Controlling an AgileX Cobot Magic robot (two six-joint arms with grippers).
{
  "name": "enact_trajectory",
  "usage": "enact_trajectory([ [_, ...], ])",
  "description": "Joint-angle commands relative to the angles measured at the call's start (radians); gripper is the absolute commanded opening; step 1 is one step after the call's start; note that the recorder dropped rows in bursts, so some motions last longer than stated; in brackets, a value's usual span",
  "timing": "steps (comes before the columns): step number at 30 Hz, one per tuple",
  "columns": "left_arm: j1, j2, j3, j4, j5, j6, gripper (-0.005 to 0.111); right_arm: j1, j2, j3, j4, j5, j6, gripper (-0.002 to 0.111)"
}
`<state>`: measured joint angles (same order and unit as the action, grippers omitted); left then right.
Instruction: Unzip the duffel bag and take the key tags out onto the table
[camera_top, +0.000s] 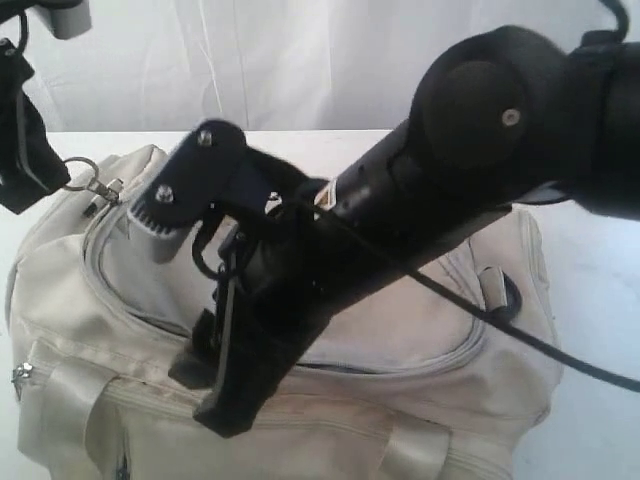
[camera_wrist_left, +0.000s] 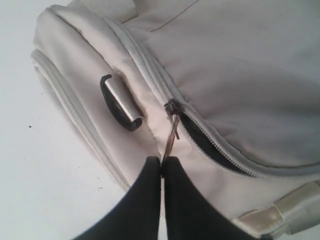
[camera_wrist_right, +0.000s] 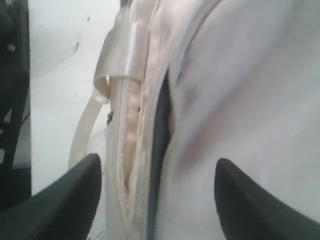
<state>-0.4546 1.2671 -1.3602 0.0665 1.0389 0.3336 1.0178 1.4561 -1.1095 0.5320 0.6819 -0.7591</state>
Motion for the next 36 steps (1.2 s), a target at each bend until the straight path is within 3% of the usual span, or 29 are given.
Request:
enact_trajectory([
  [1, 0.006, -0.064, -0.010, -0.033, 0.023, 0.001, 0.000, 0.030, -0.050, -0.033, 0.027, -0.137, 0.001, 0.062],
  [8, 0.006, -0.095, -0.010, -0.067, 0.030, 0.005, 0.000, 0.154, 0.045, -0.095, 0.020, -0.336, -0.003, 0.062],
  [14, 0.006, -0.099, -0.010, -0.067, 0.035, 0.007, 0.000, 0.185, 0.176, -0.129, 0.007, -0.458, 0.012, 0.051],
  [24, 0.006, -0.099, -0.010, -0.067, 0.040, 0.007, 0.000, 0.185, 0.147, -0.127, -0.005, -0.370, 0.096, 0.050],
  [27, 0.006, -0.099, -0.010, -0.067, 0.040, 0.007, 0.000, 0.185, 0.110, -0.127, -0.101, -0.354, 0.206, 0.050],
  [32, 0.006, -0.099, -0.010, -0.067, 0.040, 0.011, 0.000, 0.185, 0.094, -0.127, -0.488, -0.295, 0.586, 0.050],
  [36, 0.006, -0.099, -0.010, -0.067, 0.040, 0.011, 0.000, 0.198, 0.119, -0.127, -0.540, -0.278, 0.648, 0.050],
])
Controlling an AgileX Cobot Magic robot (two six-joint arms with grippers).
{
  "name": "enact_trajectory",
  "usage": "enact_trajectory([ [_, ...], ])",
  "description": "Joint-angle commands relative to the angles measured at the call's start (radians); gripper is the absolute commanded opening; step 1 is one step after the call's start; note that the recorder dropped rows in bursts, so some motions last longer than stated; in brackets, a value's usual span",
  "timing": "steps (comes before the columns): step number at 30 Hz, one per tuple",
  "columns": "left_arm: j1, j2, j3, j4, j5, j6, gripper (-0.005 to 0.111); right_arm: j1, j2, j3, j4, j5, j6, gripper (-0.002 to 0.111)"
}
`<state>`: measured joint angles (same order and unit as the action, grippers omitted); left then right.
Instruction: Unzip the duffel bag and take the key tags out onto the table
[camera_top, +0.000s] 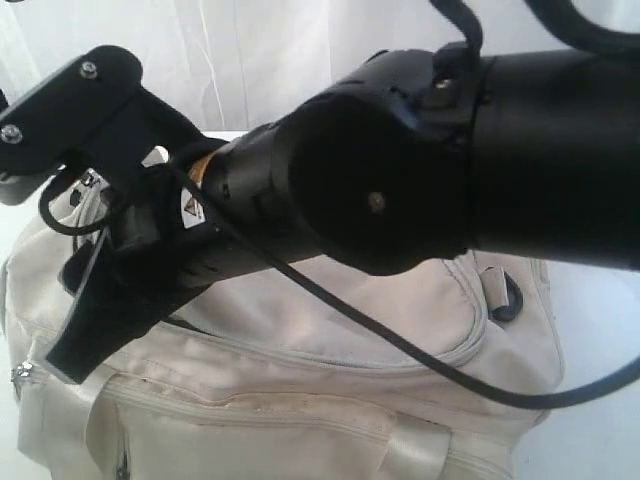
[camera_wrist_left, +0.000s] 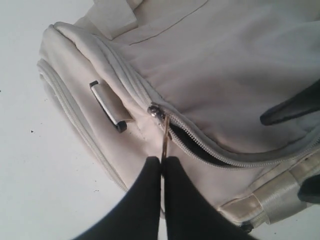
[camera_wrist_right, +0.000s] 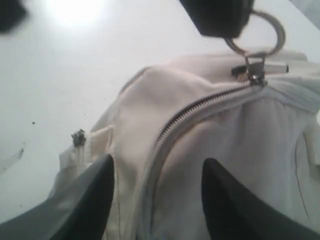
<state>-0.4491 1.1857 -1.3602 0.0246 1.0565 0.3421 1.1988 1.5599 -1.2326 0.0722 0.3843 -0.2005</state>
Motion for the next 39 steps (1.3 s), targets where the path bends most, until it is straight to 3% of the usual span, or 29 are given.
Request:
enact_trajectory([
  [1, 0.000, -0.017, -0.010, -0.025, 0.022, 0.002, 0.000, 0.019, 0.021, -0.004, -0.080, 0.015, 0.090, 0.050],
  [7, 0.000, -0.017, -0.010, -0.025, 0.022, 0.002, 0.000, 0.035, 0.071, -0.004, -0.115, 0.011, 0.095, 0.050],
  [10, 0.000, -0.017, -0.010, -0.025, 0.022, 0.002, 0.000, 0.035, 0.090, -0.004, -0.134, 0.011, 0.128, 0.044],
  [13, 0.000, -0.016, 0.025, -0.025, -0.009, 0.007, 0.000, 0.035, 0.092, -0.004, -0.136, 0.016, 0.128, 0.023],
  [16, 0.000, -0.016, 0.070, -0.025, -0.057, 0.010, 0.000, 0.035, 0.092, -0.004, -0.151, 0.053, 0.128, 0.014],
  [18, 0.000, -0.011, 0.094, -0.025, -0.125, 0.014, 0.000, 0.037, 0.092, -0.004, -0.156, 0.089, 0.128, 0.000],
  [25, 0.015, 0.163, 0.087, 0.026, -0.247, 0.014, 0.000, 0.058, 0.092, -0.002, -0.149, 0.138, 0.130, 0.000],
  [39, 0.101, 0.430, -0.154, 0.043, -0.320, 0.025, 0.000, 0.097, 0.092, -0.002, -0.154, 0.148, 0.130, 0.000],
])
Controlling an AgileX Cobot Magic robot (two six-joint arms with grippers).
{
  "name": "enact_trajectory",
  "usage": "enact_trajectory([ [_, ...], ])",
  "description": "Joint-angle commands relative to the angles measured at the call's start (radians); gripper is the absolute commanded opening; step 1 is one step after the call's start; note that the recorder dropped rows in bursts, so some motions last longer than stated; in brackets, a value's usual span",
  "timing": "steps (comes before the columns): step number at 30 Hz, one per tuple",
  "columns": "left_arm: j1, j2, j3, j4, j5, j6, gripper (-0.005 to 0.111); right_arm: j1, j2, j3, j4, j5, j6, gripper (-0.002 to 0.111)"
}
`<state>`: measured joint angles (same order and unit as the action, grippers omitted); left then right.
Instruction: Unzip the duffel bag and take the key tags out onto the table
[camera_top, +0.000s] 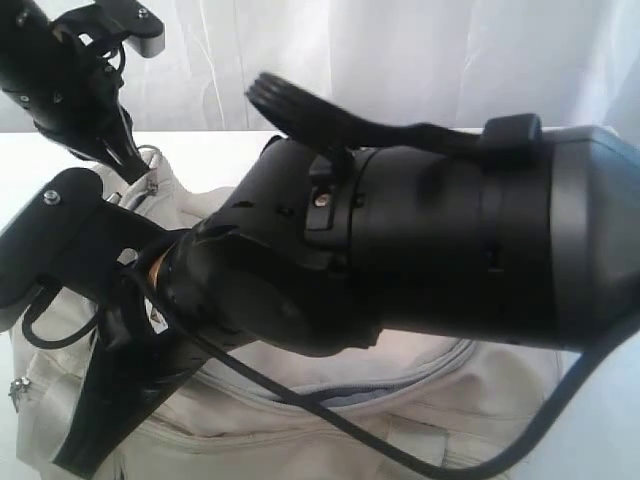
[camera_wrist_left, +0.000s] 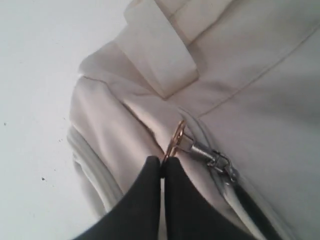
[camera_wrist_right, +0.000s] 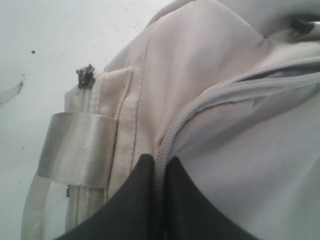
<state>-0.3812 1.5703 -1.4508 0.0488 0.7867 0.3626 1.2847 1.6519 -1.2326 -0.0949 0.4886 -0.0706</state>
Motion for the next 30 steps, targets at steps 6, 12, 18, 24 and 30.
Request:
enact_trajectory([
  [6, 0.082, 0.126, -0.115, 0.019, -0.095, 0.002, 0.000, 0.011, 0.000, -0.002, 0.013, 0.048, 0.000, 0.000],
  [12, 0.088, 0.124, -0.115, 0.026, -0.110, -0.034, 0.010, 0.011, -0.002, -0.002, 0.013, 0.050, -0.036, 0.005],
  [18, 0.088, 0.068, -0.115, 0.028, -0.002, -0.050, 0.079, 0.011, -0.041, -0.002, 0.013, 0.054, -0.036, 0.054],
  [24, 0.088, -0.088, -0.115, -0.012, 0.106, -0.136, 0.077, 0.011, -0.181, -0.029, 0.009, 0.137, -0.036, 0.062],
  [30, 0.088, -0.296, -0.039, -0.144, 0.262, -0.100, 0.021, 0.011, -0.354, -0.038, -0.080, 0.341, -0.030, 0.057],
])
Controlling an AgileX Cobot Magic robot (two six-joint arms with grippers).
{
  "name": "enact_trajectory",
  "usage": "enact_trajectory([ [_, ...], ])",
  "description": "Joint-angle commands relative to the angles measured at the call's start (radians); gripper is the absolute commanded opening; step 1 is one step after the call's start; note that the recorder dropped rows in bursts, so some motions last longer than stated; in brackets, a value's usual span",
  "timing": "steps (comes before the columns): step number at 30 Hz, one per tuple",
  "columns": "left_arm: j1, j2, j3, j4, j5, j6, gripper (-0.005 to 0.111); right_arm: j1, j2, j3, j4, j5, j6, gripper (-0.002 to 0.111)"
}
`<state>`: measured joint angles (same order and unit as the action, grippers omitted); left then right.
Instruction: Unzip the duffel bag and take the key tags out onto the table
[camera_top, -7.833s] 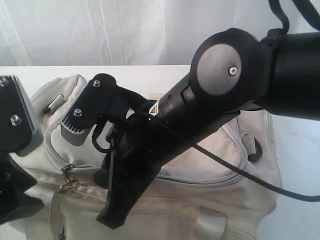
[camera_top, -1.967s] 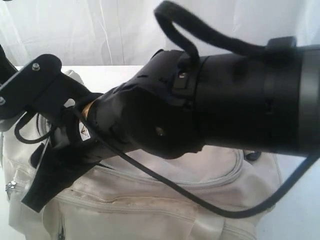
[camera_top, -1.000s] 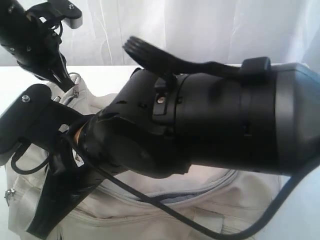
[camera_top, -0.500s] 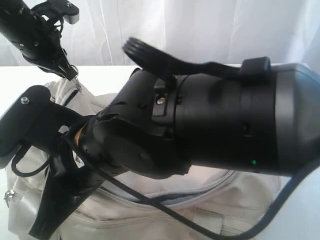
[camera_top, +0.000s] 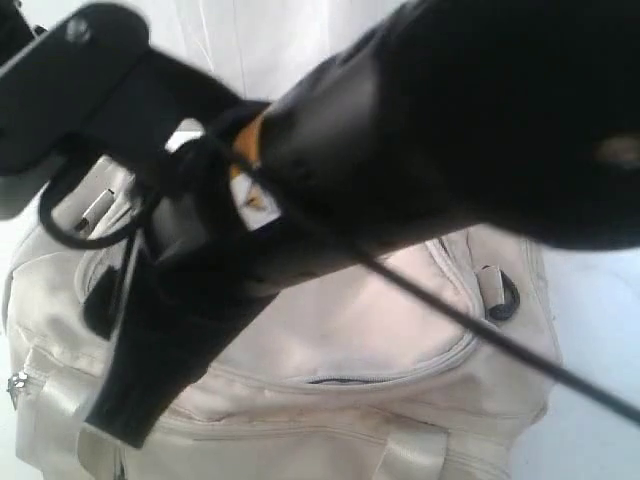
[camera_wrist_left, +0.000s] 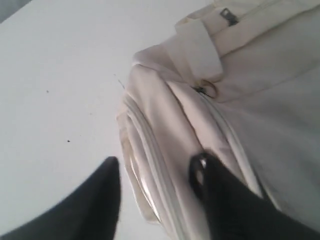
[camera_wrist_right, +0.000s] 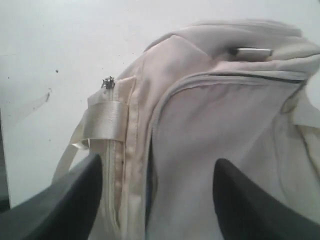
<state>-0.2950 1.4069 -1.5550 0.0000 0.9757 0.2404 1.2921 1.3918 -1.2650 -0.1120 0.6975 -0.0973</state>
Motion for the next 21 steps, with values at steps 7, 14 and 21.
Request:
enact_trajectory([
  [7, 0.002, -0.466, 0.473, -0.206, -0.022, 0.122, 0.000, 0.003, -0.115, 0.001, -0.171, 0.317, 0.015, 0.051],
  [14, 0.002, -0.717, 0.847, -0.202, -0.320, 0.141, 0.000, 0.003, -0.006, 0.023, -0.230, 0.127, -0.002, 0.063],
  [21, 0.002, -0.838, 0.948, -0.222, -0.468, 0.114, 0.000, 0.003, 0.156, 0.023, -0.260, 0.063, 0.005, 0.069],
])
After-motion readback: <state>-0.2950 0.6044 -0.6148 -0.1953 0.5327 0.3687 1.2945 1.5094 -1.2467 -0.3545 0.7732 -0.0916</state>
